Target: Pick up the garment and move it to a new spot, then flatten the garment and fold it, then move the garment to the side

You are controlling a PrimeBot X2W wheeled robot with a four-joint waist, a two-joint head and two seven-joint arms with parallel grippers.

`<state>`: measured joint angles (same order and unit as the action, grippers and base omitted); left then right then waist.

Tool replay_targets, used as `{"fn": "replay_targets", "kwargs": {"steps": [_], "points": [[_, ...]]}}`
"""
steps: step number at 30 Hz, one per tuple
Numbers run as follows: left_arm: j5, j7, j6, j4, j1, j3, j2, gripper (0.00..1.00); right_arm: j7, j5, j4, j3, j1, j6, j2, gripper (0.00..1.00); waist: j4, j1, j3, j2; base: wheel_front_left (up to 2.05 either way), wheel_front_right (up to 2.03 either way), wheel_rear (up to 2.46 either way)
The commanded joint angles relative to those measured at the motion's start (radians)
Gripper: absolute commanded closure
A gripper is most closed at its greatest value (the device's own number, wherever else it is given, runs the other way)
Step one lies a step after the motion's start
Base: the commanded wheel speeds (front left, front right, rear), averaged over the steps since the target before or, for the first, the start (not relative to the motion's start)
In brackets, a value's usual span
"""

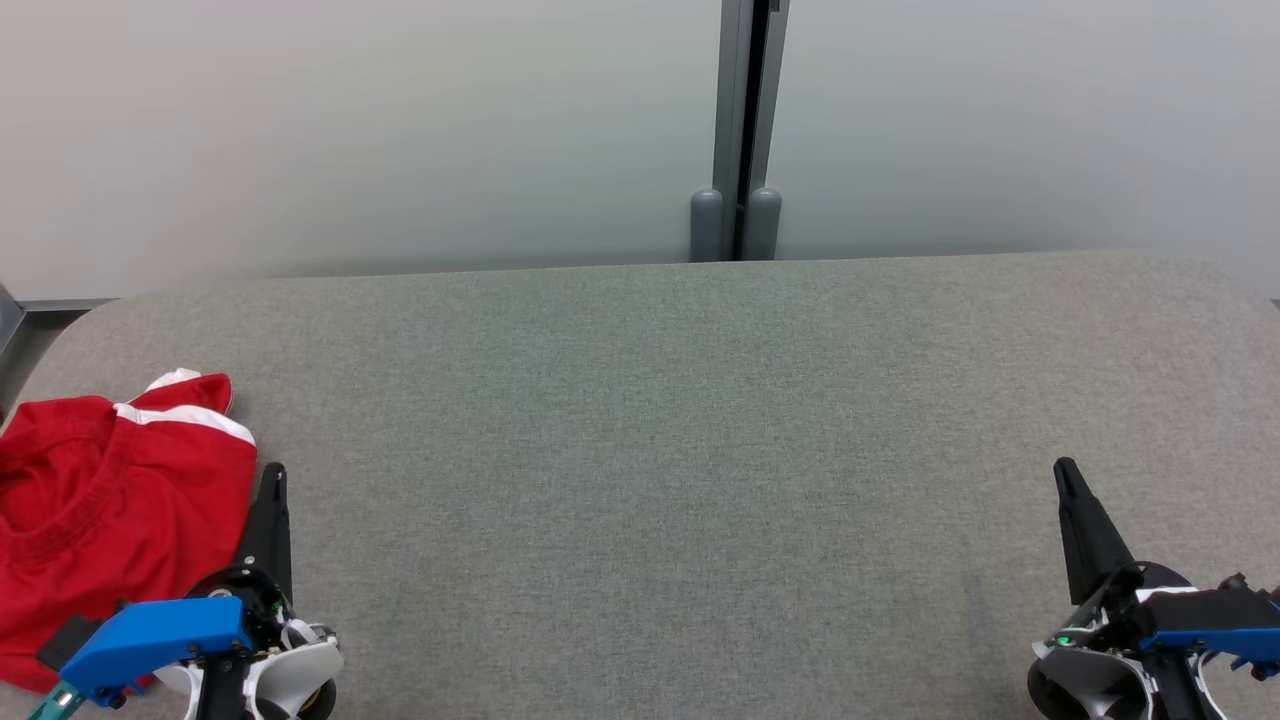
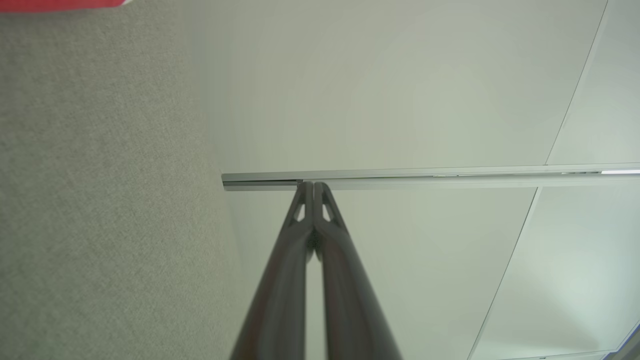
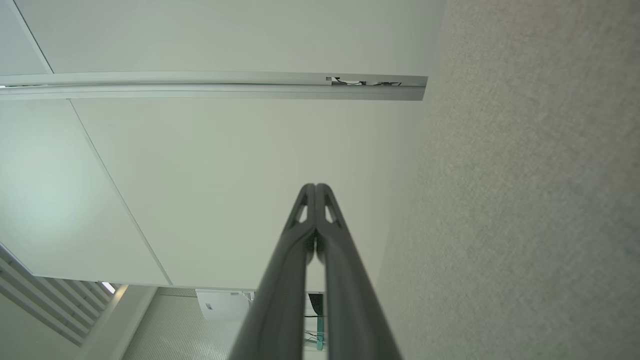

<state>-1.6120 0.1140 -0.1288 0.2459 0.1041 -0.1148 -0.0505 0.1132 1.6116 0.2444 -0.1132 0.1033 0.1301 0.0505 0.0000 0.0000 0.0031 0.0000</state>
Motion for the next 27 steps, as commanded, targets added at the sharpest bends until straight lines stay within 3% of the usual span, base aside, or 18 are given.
{"fn": "replay_targets", "kwargs": {"steps": [1,27], "points": [[-0.002,0.003,-0.005,-0.004,0.010,-0.001,0.002,1.00,0.002,0.003,0.001,-0.002,0.011,0.001,-0.001,1.00,0.000,0.0000,0.000,0.0000,0.00,0.00,0.00],[-0.002,0.003,-0.005,-0.004,0.010,-0.001,0.002,1.00,0.002,0.003,0.001,-0.002,0.011,0.001,-0.001,1.00,0.000,0.0000,0.000,0.0000,0.00,0.00,0.00]]}}
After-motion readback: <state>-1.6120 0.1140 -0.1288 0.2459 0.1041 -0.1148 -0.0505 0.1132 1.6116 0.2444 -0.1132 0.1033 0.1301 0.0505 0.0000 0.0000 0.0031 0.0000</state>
